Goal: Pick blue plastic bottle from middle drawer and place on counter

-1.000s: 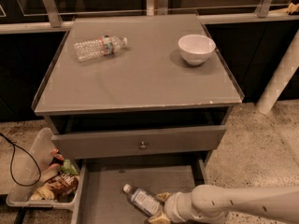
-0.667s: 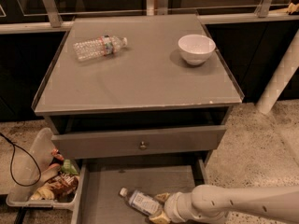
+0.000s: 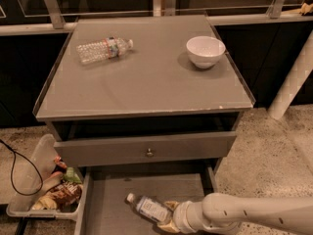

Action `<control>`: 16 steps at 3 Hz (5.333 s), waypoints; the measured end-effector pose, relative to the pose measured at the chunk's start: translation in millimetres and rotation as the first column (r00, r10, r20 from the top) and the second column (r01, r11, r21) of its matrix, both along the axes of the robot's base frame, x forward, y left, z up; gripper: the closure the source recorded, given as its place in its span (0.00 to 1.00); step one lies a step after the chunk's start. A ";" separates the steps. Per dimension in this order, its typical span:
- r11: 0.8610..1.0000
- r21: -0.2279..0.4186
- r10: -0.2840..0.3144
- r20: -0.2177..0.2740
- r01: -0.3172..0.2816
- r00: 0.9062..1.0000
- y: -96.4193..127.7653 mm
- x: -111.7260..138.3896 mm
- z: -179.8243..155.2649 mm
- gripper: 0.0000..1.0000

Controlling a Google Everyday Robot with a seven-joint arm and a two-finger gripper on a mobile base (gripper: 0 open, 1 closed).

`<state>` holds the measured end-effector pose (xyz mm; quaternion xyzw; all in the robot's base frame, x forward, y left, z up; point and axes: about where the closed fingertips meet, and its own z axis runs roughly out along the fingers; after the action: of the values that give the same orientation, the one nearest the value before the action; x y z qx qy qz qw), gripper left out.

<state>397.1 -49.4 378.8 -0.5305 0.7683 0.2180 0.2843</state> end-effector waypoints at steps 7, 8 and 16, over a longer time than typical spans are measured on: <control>0.933 -0.061 0.359 0.234 -0.354 0.904 -62.8 -1.3 360.9 1.00; 0.950 -0.091 0.312 0.239 -0.299 0.919 -55.3 21.5 399.6 1.00; 1.000 -0.001 -0.026 0.317 0.028 0.948 -15.3 184.8 510.4 1.00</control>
Offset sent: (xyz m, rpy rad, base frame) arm 0.0039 -0.0513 0.1408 0.1343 -0.0824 0.1556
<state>581.8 -64.7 889.1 -0.5488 0.7204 0.1238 0.4056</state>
